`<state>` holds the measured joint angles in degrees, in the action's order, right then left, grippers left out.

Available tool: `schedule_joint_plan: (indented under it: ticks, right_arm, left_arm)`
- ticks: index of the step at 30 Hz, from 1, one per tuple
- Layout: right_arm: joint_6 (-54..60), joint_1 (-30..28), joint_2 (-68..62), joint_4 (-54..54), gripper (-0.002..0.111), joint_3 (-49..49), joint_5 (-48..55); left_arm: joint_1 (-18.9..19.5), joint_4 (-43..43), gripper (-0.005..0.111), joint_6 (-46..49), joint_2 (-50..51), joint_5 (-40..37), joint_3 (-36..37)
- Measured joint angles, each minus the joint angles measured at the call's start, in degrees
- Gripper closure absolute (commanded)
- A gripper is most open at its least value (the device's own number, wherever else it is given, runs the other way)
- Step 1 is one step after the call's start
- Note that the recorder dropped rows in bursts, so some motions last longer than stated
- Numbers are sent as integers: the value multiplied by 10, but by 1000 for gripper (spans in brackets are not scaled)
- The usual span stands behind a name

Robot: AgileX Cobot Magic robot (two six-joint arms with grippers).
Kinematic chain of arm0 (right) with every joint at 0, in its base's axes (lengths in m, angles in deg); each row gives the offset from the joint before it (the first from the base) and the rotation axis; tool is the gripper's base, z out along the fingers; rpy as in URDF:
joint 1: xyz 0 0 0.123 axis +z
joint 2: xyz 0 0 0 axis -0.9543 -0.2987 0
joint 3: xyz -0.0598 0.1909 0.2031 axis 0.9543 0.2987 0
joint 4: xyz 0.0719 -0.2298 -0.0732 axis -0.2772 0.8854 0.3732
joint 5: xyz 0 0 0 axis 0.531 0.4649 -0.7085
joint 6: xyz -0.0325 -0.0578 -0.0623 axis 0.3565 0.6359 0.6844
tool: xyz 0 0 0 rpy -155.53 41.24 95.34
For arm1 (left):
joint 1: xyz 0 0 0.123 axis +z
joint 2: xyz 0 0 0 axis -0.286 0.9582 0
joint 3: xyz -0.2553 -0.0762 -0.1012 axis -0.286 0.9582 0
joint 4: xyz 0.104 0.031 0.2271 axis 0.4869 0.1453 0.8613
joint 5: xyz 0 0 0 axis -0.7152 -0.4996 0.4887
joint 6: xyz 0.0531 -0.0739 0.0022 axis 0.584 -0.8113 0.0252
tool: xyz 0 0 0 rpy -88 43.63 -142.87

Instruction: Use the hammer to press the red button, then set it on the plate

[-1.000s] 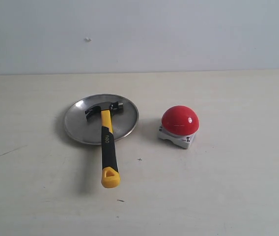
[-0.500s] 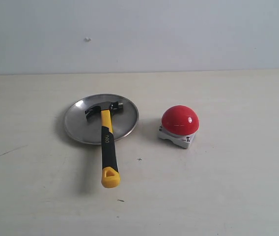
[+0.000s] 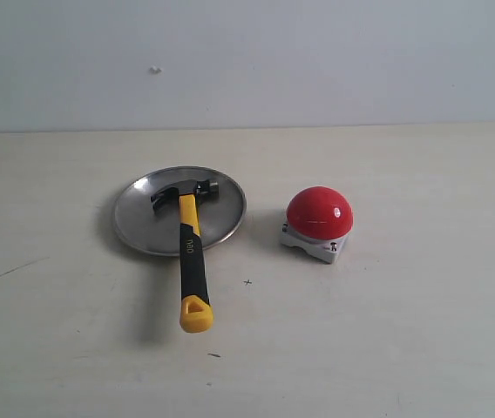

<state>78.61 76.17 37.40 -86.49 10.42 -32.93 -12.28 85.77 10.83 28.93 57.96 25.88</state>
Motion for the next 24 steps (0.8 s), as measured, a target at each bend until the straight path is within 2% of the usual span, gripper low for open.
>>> schedule_joint_plan:
  ticks: [9,18,21,24]
  right_arm:
    - [67,-1,0,46,108,0,-3]
    - [88,-40,0,105,108,0,-3]
    - [70,-40,0,107,108,0,-2]
    - [-1,-40,0,138,108,0,-3]
  left_arm:
    - [0,0,107,0,0,0,0]
    - [0,0,107,0,0,0,0]
    - [0,0,107,0,0,0,0]
    - [0,0,107,0,0,0,0]
